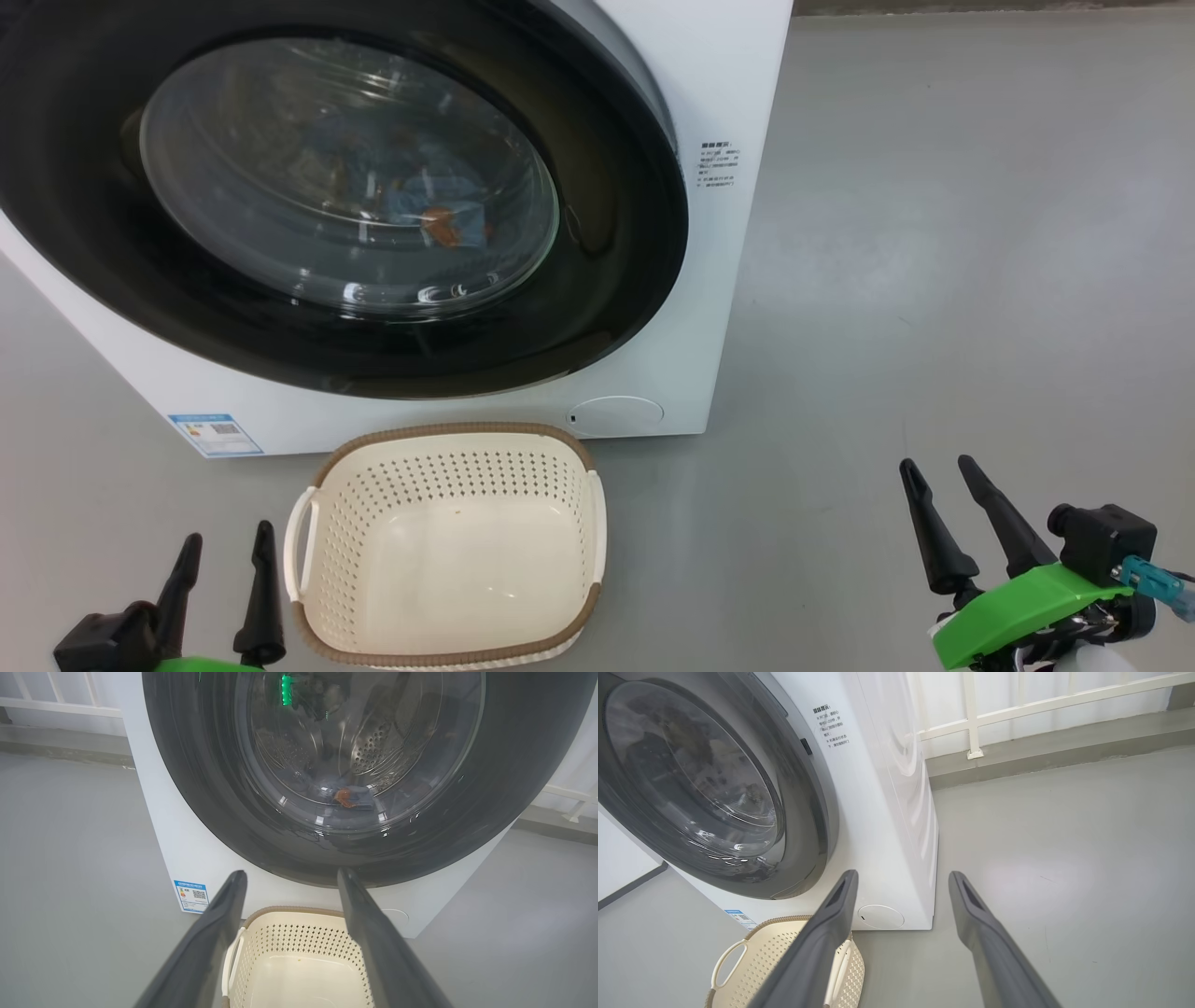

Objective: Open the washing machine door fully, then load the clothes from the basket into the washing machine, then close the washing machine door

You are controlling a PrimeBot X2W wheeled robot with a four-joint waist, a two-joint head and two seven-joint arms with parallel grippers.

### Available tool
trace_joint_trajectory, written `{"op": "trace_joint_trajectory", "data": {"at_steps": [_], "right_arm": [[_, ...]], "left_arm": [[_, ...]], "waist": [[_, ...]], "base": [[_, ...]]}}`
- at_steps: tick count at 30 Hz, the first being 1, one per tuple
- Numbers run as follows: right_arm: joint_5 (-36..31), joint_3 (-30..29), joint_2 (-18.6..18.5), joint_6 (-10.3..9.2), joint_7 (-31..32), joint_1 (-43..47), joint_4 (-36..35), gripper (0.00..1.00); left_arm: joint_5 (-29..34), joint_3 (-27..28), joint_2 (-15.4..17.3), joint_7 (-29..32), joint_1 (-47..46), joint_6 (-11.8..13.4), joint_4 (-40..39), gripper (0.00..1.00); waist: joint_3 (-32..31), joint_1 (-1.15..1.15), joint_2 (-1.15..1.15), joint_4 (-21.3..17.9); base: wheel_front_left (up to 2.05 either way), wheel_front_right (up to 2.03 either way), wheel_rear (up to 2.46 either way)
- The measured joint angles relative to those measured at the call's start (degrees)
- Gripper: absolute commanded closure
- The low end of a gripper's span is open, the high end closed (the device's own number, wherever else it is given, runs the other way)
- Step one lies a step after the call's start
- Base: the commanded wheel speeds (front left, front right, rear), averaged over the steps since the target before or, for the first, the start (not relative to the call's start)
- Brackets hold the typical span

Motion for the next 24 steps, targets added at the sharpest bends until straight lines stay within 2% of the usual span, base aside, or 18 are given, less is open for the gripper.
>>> {"op": "trace_joint_trajectory", "data": {"at_steps": [22, 23, 24], "right_arm": [[0.0, -0.6, 0.1, 0.00, 0.0, 1.1, -0.4, 0.00], [0.0, -0.6, 0.1, 0.00, 0.0, 1.1, -0.2, 1.00], [0.0, -0.4, 0.3, 0.00, 0.0, 1.1, 0.4, 1.00]], "left_arm": [[-0.1, 0.1, 0.0, 0.0, 0.0, 0.0, -0.5, 0.00], [-0.2, 0.1, -0.1, 0.0, 0.0, 0.0, -0.4, 1.00], [-0.2, 0.0, -0.4, 0.0, 0.1, 0.0, 0.2, 1.00]], "waist": [[0.4, 0.00, 0.00, 0.0], [0.4, 0.00, 0.00, 0.0], [0.4, 0.00, 0.00, 0.0]], "base": [[0.00, 0.00, 0.00], [0.00, 0.00, 0.00], [0.00, 0.00, 0.00]]}}
